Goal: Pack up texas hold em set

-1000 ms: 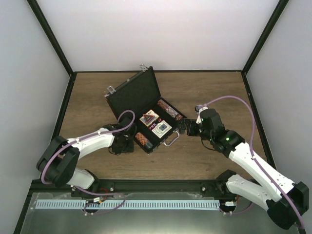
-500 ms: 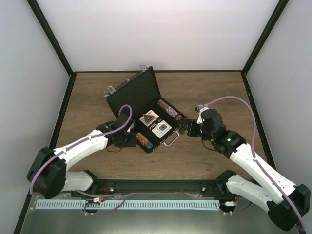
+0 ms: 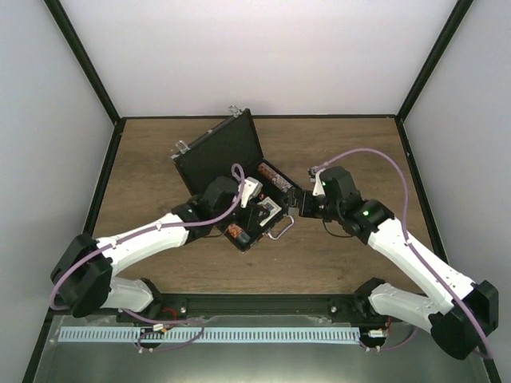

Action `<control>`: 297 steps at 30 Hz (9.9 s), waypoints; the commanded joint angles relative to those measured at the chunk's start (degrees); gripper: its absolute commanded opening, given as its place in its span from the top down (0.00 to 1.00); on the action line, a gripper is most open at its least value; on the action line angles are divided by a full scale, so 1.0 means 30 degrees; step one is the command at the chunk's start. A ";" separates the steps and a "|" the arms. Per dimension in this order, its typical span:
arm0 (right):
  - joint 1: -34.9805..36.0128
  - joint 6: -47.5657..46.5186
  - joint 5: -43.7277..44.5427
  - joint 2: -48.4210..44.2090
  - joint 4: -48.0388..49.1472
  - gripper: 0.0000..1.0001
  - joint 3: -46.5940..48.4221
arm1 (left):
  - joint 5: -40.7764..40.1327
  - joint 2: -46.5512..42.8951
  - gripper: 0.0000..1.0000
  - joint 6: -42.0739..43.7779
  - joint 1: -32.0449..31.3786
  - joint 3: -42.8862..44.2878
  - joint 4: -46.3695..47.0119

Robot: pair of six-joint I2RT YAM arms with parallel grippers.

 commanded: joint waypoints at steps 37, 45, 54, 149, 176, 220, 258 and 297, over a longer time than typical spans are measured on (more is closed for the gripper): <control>0.1359 0.0285 -0.9035 0.4565 0.1013 0.58 0.1473 | -0.0614 -0.2951 0.54 0.5978 -0.2569 -0.3040 0.5431; 0.1359 0.0370 -0.8925 0.4558 0.1243 0.65 0.1011 | -0.0698 -0.2855 0.55 0.5888 -0.2611 -0.2917 0.5470; 0.1359 0.0551 -0.8321 0.4256 0.1494 0.74 0.0798 | -0.1008 -0.2908 0.53 0.5529 -0.2656 -0.3009 0.5735; -0.0750 0.8163 -1.3739 -0.0858 1.6129 0.81 0.0108 | 0.9297 -0.3666 0.56 -1.3970 0.1700 -0.1860 1.7941; -0.0748 0.4876 -1.0606 -0.1859 1.0178 0.03 0.1081 | 0.8136 -0.4925 0.88 -1.1753 0.2462 -0.1813 1.0845; -0.1199 -0.0796 -0.5728 -0.2819 0.5302 0.00 -0.1735 | -0.5473 0.6509 0.86 0.5076 0.4039 0.8325 -1.7103; -0.1204 0.0021 -0.6662 -0.2575 0.6200 0.00 -0.2658 | -0.4069 0.8117 0.78 0.5647 0.3516 0.8423 -1.7396; -0.1219 0.0314 -0.6655 -0.2663 0.5897 0.00 -0.2790 | -0.3427 0.8285 0.23 0.5334 0.3395 0.7870 -1.6293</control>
